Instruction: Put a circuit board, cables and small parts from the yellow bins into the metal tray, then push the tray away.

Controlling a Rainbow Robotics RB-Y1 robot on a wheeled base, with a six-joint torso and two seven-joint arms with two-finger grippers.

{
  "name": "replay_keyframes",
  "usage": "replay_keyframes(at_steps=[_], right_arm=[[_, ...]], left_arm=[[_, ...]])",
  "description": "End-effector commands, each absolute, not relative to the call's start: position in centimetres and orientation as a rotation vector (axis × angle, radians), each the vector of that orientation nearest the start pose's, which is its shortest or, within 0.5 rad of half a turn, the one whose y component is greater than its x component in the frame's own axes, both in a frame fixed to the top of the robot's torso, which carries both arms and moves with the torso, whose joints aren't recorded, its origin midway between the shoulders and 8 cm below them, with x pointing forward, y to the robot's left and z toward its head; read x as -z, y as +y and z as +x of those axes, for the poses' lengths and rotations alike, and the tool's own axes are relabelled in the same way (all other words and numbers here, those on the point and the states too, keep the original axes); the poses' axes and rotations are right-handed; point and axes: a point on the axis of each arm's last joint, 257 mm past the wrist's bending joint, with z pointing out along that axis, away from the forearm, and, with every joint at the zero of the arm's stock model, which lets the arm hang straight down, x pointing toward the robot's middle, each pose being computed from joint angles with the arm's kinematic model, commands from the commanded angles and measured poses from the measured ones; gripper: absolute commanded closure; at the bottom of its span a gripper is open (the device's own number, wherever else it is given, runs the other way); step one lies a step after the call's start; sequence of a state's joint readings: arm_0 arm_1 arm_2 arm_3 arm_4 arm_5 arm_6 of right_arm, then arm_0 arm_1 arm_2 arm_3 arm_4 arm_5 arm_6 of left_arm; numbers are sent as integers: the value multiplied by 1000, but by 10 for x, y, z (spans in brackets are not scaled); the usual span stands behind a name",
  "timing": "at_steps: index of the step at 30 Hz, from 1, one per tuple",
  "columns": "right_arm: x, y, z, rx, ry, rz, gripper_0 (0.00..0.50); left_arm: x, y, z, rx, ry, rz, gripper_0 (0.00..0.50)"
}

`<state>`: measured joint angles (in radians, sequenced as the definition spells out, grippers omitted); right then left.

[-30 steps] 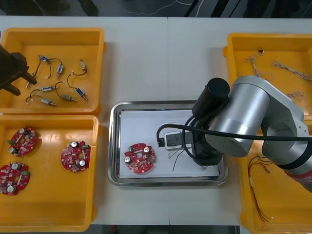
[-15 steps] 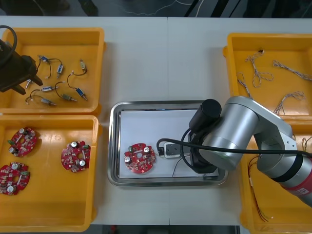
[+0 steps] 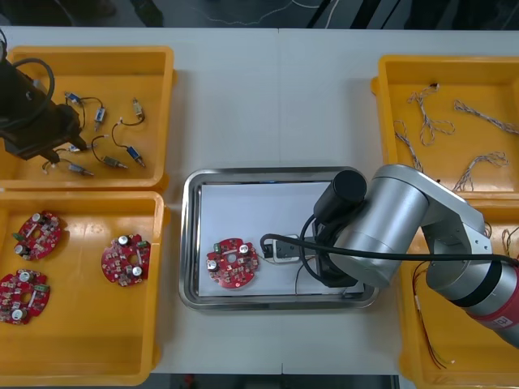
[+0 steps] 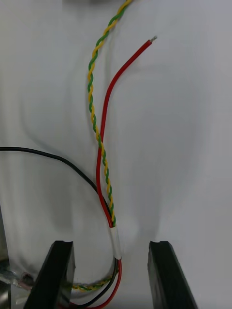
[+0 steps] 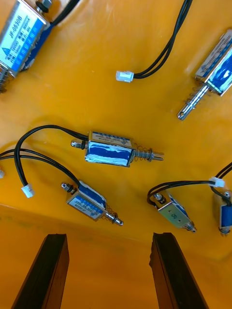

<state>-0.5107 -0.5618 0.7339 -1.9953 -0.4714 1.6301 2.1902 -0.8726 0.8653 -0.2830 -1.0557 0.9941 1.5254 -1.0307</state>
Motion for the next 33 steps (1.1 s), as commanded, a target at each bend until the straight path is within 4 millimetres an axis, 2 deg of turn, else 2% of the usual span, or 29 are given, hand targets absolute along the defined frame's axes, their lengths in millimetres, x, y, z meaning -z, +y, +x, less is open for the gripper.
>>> replay_keyframes(at_steps=[1,4,9,15,17,18,21,27,33], right_arm=[[287,-94,395,332,1879,-2011,20],[278,-90,398,322,1873,-1987,2],[257,-87,399,306,1889,-1953,0],[214,-82,403,321,1865,-1882,0],[209,-82,402,321,1865,-1874,0],[198,-85,403,331,1879,-1850,0],[182,-95,405,346,1922,-1812,0],[141,-96,429,358,1907,-1683,0],[108,-115,450,360,1953,-1506,0]], left_arm=[[178,361,557,202,2746,-509,0],[182,363,557,197,2749,-510,0],[188,363,559,196,2749,-507,0],[195,364,561,195,2749,-509,0],[196,365,561,192,2750,-508,0],[198,366,560,187,2755,-506,0],[202,366,559,162,2763,-489,0],[208,370,561,151,2759,-497,0],[213,372,560,137,2767,-488,0]])
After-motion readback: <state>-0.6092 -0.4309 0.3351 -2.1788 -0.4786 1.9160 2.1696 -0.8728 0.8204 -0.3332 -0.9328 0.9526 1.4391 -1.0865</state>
